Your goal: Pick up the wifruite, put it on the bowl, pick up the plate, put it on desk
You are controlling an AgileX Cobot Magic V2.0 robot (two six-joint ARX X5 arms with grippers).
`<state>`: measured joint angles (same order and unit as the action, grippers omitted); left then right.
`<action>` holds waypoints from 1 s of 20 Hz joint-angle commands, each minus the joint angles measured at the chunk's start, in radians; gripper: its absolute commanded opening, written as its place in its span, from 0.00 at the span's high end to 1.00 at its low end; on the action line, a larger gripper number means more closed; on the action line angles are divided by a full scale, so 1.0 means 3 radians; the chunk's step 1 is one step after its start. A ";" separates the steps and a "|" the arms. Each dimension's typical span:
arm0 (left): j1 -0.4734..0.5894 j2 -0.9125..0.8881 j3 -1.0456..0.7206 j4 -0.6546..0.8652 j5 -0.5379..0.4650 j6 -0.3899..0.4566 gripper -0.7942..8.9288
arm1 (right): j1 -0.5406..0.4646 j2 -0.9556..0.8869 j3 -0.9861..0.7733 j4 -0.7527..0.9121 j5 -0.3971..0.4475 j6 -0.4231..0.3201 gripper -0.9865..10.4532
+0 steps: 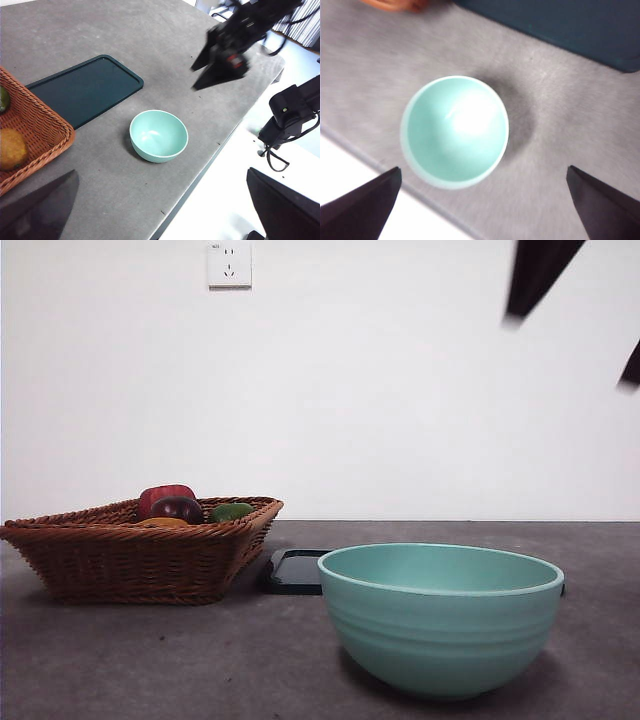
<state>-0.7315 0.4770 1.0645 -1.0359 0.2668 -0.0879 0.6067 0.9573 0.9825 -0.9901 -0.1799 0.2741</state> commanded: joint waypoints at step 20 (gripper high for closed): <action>-0.0028 0.0015 0.0020 0.0041 0.0015 0.0001 0.31 | 0.0020 -0.2219 0.0217 -0.0763 -0.0010 0.0022 0.41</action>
<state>-0.7315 0.4770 1.0645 -1.0359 0.2668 -0.0879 0.6067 0.2913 1.0302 -1.2278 -0.1829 0.2741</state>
